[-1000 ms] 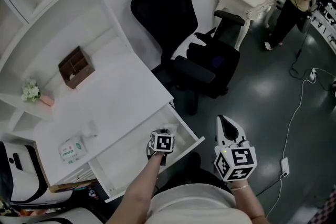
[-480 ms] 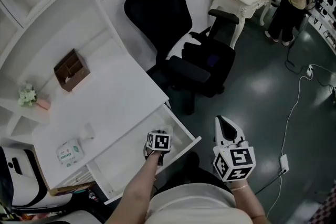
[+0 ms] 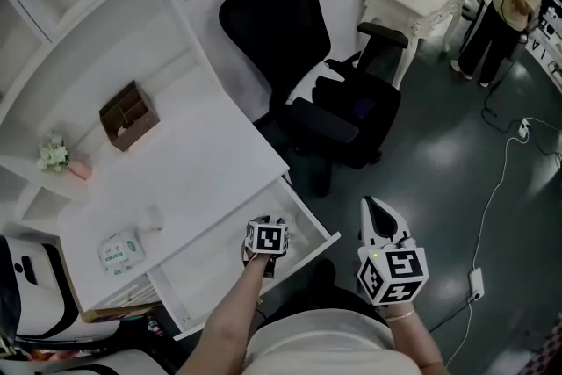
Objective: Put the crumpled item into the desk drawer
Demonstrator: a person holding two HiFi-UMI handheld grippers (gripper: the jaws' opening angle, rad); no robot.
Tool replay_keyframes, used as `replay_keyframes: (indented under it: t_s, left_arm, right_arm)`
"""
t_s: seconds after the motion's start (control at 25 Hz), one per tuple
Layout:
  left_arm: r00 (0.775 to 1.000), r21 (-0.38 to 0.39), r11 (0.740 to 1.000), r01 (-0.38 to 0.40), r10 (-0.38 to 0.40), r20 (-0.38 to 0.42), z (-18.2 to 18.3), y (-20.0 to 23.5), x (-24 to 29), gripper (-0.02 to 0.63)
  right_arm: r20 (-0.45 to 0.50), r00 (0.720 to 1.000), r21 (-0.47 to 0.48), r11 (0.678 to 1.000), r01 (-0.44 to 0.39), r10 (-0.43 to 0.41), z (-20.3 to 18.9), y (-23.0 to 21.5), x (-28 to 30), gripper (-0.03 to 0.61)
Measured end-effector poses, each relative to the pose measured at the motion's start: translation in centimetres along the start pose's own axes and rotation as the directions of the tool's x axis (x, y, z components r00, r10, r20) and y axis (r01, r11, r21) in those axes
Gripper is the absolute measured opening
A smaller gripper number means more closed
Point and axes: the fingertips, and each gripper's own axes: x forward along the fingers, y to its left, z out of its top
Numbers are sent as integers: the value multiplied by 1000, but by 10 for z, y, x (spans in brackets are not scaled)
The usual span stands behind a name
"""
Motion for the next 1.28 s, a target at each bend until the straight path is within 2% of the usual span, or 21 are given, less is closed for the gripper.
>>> replay_keyframes:
  t_s: [0.24, 0.52, 0.84, 1.28]
  left_arm:
    - [994, 24, 1000, -13, 10, 113, 25, 6, -31, 127]
    - [970, -33, 999, 2, 6, 243, 48, 9, -75, 109]
    - [918, -55, 998, 35, -10, 397, 80, 8, -127, 82]
    - [813, -41, 998, 45, -13, 582, 126, -1, -196, 44]
  right_arm:
    - [2, 1000, -6, 1000, -23, 23, 2, 11, 3, 2]
    - [7, 999, -11, 999, -39, 40, 2, 22, 4, 2]
    - [3, 999, -9, 999, -54, 54, 3, 31, 6, 2]
    - [12, 998, -15, 998, -63, 63, 4, 36, 5, 2]
